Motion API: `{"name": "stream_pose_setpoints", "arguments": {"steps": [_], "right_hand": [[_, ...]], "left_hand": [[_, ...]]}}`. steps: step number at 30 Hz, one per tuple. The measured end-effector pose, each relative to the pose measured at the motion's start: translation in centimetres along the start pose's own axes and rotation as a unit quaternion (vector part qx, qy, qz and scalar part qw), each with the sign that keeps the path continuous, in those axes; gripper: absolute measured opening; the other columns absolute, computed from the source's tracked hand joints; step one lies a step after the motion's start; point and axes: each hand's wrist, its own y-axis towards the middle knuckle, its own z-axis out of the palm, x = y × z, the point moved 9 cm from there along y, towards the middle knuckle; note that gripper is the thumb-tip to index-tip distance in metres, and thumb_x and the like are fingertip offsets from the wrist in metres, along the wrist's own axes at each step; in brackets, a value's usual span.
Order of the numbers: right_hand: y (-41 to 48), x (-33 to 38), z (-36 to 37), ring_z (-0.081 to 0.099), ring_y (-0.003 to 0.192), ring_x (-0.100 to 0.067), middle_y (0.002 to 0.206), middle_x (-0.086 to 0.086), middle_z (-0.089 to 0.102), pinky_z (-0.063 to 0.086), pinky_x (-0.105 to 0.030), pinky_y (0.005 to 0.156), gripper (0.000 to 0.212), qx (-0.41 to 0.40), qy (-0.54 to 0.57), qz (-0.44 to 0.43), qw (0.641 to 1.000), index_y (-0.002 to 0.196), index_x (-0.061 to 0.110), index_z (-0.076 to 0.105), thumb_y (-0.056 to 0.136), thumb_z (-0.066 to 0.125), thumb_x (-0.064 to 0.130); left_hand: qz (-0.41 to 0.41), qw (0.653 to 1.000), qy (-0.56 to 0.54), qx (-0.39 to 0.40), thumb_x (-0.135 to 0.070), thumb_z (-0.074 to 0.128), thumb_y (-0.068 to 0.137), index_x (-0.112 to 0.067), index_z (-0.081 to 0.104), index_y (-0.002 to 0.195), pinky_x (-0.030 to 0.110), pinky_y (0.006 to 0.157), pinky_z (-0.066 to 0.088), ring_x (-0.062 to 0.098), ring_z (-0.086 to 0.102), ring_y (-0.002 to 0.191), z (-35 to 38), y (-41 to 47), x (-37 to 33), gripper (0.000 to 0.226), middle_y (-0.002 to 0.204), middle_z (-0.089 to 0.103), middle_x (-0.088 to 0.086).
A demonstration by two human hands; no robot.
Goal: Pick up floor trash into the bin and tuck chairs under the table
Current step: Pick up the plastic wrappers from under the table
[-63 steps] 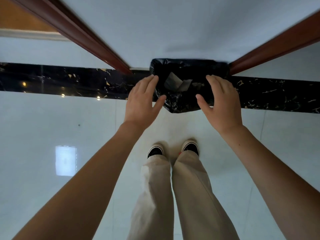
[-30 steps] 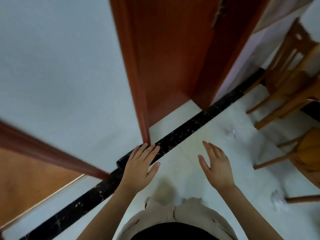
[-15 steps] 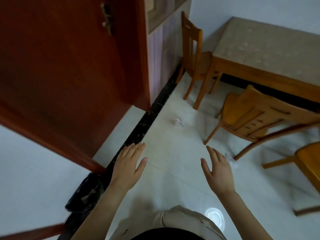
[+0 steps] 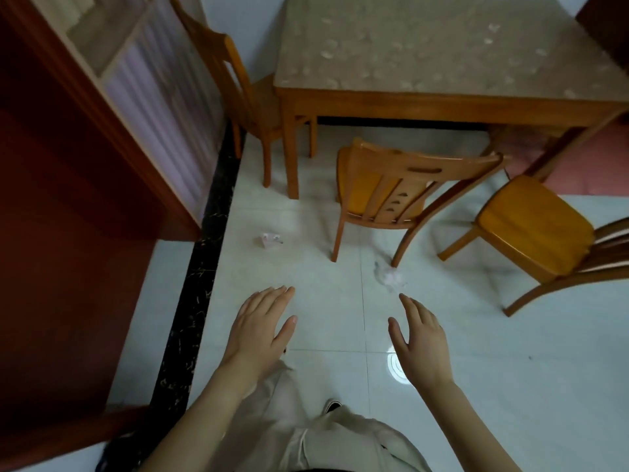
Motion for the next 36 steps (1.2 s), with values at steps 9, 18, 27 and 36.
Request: {"name": "stream_pose_setpoints", "arguments": {"steps": [9, 18, 27, 36], "right_hand": [[7.7, 3.5, 3.2, 0.047, 0.132, -0.028, 0.144, -0.008, 0.052, 0.040, -0.043, 0.107, 0.051, 0.005, 0.003, 0.079, 0.997, 0.144, 0.015, 0.045, 0.100, 0.047, 0.038], [14.4, 3.3, 6.0, 0.050, 0.128, -0.027, 0.140, -0.008, 0.054, 0.041, -0.041, 0.104, 0.058, 0.013, 0.027, 0.124, 0.992, 0.142, 0.013, 0.047, 0.095, 0.037, 0.045], [22.4, -9.6, 17.6, 0.054, 0.124, -0.029, 0.136, -0.009, 0.058, 0.045, -0.044, 0.101, 0.061, 0.002, 0.027, 0.136, 0.990, 0.138, 0.010, 0.051, 0.093, 0.035, 0.047], [32.1, -30.8, 42.0, 0.057, 0.119, -0.031, 0.134, -0.008, 0.059, 0.046, -0.043, 0.096, 0.061, -0.046, 0.006, 0.138, 0.989, 0.138, 0.013, 0.052, 0.090, 0.040, 0.050]], "left_hand": [[0.038, 0.998, 0.012, 0.045, -0.049, 0.033, 0.093, -0.018, 0.046, 0.140, 0.040, 0.111, 0.031, 0.019, 0.043, 0.131, -2.0, 10.4, 6.8, 0.058, 0.141, 0.050, -0.002], [0.063, 0.995, 0.022, 0.075, -0.048, 0.038, 0.091, -0.014, 0.050, 0.136, 0.038, 0.108, 0.032, 0.021, 0.047, 0.127, -0.4, 19.5, 10.3, 0.058, 0.136, 0.055, 0.001], [0.050, 0.996, 0.011, 0.077, -0.048, 0.038, 0.092, -0.017, 0.049, 0.137, 0.038, 0.108, 0.034, 0.019, 0.046, 0.128, 15.8, 29.9, 13.1, 0.056, 0.138, 0.053, -0.002], [0.158, 0.981, 0.063, 0.089, -0.054, 0.033, 0.090, -0.016, 0.052, 0.135, 0.035, 0.103, 0.036, 0.022, 0.048, 0.123, 46.2, 41.4, 19.0, 0.063, 0.135, 0.057, 0.003]]}}
